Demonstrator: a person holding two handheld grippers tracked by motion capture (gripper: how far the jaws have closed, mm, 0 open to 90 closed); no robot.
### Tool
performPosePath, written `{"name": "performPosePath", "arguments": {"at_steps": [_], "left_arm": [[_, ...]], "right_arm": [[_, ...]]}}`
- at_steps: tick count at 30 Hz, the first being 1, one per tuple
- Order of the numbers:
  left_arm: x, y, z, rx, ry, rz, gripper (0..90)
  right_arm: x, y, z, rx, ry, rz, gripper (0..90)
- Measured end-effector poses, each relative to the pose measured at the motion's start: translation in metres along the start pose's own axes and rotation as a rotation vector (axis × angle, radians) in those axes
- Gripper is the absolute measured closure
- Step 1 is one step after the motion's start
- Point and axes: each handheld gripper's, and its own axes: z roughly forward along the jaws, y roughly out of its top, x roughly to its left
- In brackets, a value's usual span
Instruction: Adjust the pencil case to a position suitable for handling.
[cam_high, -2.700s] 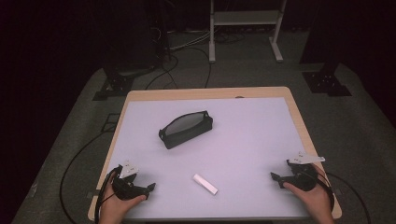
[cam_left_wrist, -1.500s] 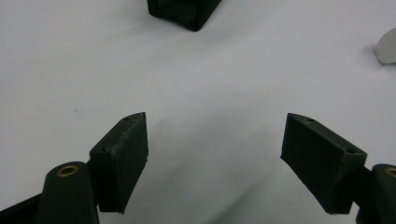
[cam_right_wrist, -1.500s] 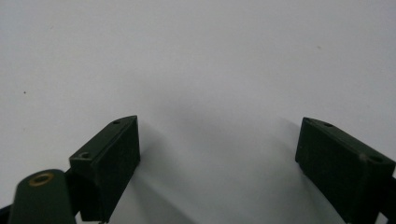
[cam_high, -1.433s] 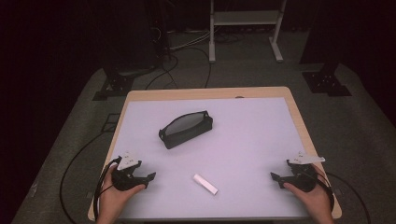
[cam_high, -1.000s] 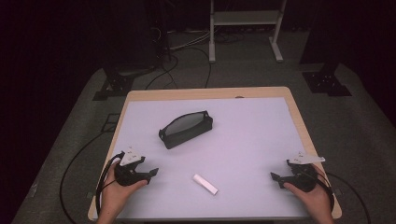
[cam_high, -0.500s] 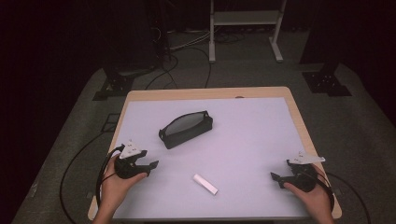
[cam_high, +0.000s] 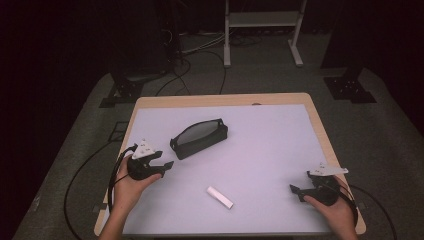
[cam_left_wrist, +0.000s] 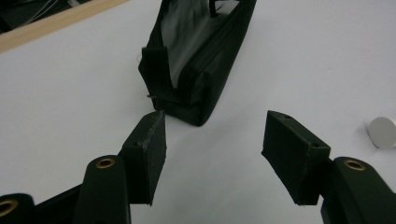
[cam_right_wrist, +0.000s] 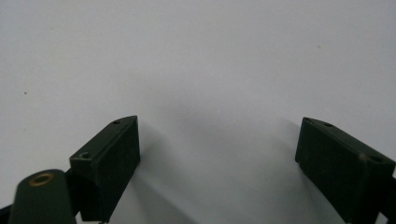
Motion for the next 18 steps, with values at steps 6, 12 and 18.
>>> {"name": "performPosePath", "arguments": {"at_steps": [6,12,18], "left_arm": [[0.004,0.013,0.005,-0.023,0.001,0.014,41.3],[0.008,0.024,0.011,-0.031,-0.001,0.029,42.7],[0.012,0.033,0.019,-0.034,0.005,0.035,43.1]], "right_arm": [[0.000,0.000,0.000,0.000,0.000,0.000,12.9],[0.000,0.000,0.000,0.000,0.000,0.000,12.8],[0.000,0.000,0.000,0.001,0.000,-0.003,12.8]]}}
